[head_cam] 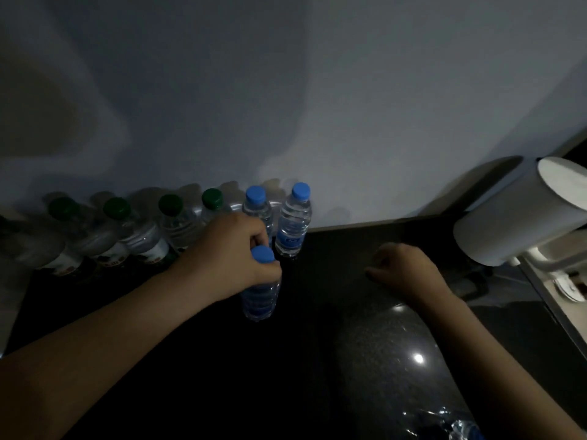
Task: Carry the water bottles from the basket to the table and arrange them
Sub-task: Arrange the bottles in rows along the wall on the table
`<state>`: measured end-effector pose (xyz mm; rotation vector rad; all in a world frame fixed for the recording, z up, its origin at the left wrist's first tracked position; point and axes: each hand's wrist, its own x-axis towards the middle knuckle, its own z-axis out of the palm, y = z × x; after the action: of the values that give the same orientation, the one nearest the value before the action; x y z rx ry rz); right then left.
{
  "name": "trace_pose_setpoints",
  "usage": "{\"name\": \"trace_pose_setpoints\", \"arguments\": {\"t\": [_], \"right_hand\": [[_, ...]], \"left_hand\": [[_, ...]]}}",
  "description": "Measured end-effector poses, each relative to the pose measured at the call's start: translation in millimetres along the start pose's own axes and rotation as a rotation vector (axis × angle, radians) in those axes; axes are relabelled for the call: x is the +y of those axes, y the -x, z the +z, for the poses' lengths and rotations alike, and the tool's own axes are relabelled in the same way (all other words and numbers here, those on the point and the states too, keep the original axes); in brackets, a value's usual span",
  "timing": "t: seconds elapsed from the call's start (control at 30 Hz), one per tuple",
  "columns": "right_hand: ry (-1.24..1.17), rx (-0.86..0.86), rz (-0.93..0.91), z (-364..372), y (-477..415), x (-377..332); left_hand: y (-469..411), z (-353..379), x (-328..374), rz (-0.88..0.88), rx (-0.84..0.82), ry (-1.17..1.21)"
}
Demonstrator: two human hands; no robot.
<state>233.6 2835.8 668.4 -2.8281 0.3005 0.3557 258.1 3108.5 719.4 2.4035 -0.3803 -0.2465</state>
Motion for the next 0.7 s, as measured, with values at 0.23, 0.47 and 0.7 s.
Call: {"name": "trace_pose_setpoints", "arguments": {"t": [0.23, 0.47, 0.7], "right_hand": [[-0.139, -0.02, 0.093, 26, 52, 40], [-0.24, 0.022, 0.152, 35, 65, 57], [-0.293, 0.038, 0.18, 35, 60, 66]], "left_hand": [[-34, 22, 37, 0.01, -0.035, -0.039], [-76, 43, 65, 0.073, -0.025, -0.146], [-109, 50, 78, 0.226, -0.156, -0.267]]}}
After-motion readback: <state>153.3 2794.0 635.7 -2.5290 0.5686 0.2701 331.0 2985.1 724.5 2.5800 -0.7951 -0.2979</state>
